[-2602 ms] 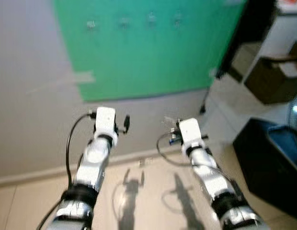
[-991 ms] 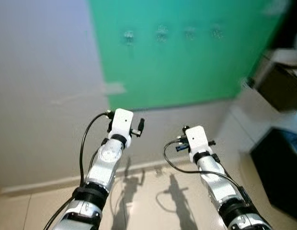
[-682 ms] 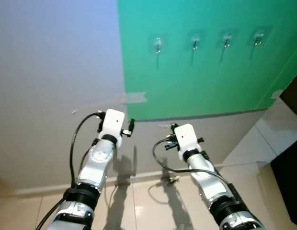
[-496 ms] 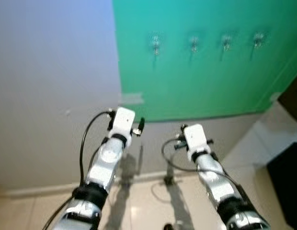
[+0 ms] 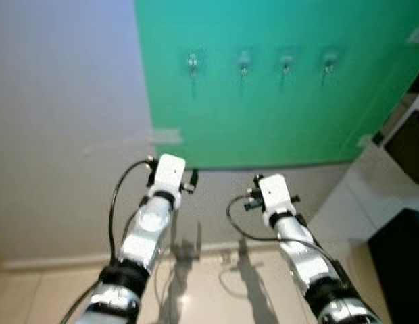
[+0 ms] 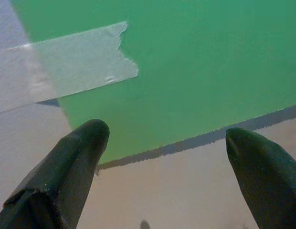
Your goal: Hang keys on a hook
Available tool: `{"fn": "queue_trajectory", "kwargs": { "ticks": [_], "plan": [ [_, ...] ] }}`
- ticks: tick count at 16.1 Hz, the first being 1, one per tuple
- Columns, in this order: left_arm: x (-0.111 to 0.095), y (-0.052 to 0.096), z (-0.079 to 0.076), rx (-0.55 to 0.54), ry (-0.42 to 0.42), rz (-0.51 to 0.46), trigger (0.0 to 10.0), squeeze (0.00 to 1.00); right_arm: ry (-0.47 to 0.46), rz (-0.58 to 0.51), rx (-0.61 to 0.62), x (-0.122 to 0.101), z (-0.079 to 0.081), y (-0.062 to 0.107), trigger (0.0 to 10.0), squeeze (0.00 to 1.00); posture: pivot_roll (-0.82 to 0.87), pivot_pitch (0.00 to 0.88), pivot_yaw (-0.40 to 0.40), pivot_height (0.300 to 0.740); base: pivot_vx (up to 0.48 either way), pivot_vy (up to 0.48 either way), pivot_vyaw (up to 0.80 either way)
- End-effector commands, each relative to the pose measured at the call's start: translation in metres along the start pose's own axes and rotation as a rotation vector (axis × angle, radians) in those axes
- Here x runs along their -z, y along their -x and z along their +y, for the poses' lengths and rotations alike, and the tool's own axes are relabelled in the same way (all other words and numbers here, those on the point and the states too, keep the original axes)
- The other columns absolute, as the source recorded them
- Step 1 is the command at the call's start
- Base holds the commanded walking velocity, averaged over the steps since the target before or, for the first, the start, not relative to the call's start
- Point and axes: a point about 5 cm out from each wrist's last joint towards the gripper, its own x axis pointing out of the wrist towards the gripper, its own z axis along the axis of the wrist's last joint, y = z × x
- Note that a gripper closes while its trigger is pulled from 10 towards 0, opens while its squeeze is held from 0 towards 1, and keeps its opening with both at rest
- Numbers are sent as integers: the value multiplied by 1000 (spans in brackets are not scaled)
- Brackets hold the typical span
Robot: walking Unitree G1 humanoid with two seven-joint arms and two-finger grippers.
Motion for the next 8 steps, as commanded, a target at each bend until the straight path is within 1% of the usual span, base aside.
{"fn": "queue_trajectory", "kwargs": {
  "ticks": [1,3,5,8],
  "plan": [
    [-4,-2,3,-18,7,-4,10000,0,5,-19,-15,-5,2,-2,0,0,-20,0,-19,740,375,-296,0],
    [-4,-2,3,-22,13,-1,10000,0,5,-18,-19,-4,2,-1,0,0,-19,0,-21,740,399,-263,0],
    [-2,-2,5,-33,26,13,10000,0,6,-17,-26,-3,3,0,0,0,-20,0,-21,740,418,0,0],
    [-1,-2,6,-39,22,21,10000,0,5,-15,-31,-3,4,0,0,0,-19,0,-23,740,435,0,0]
  ]
}}
